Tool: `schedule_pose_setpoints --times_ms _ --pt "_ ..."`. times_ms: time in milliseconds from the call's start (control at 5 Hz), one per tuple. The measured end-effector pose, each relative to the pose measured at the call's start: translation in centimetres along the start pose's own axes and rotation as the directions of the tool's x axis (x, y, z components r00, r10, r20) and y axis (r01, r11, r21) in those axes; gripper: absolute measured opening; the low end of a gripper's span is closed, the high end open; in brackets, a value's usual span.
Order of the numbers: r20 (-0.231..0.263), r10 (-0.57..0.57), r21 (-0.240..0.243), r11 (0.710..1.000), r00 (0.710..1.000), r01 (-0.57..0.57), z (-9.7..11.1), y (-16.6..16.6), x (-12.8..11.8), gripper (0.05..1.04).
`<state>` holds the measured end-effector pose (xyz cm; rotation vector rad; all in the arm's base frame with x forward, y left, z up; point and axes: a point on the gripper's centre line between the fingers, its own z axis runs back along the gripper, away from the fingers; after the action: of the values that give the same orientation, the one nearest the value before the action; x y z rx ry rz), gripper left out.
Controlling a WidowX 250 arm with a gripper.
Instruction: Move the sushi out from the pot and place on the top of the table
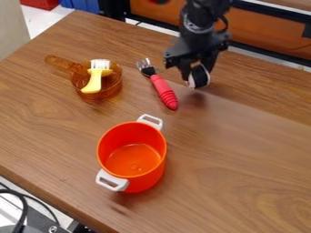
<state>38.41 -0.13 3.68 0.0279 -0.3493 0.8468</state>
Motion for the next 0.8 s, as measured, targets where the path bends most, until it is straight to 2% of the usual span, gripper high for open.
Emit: schedule_pose_setpoints --times_ms 200,400,600,800 --pt "-0.004 -0.007 0.015 1.000 1.000 0.007 -0.28 0.13 -0.24 0.512" --pt "-0.002 -0.005 0.012 1.000 1.000 0.005 -0.44 0.19 -0.41 0.560" --pt "-0.052 -0.020 -0.017 1.000 0.998 0.019 -0.54 0.36 -0.44 0.836" --pt "-0.068 -0.026 -0.015 1.000 0.997 0.025 -0.98 0.87 -1.04 0.999"
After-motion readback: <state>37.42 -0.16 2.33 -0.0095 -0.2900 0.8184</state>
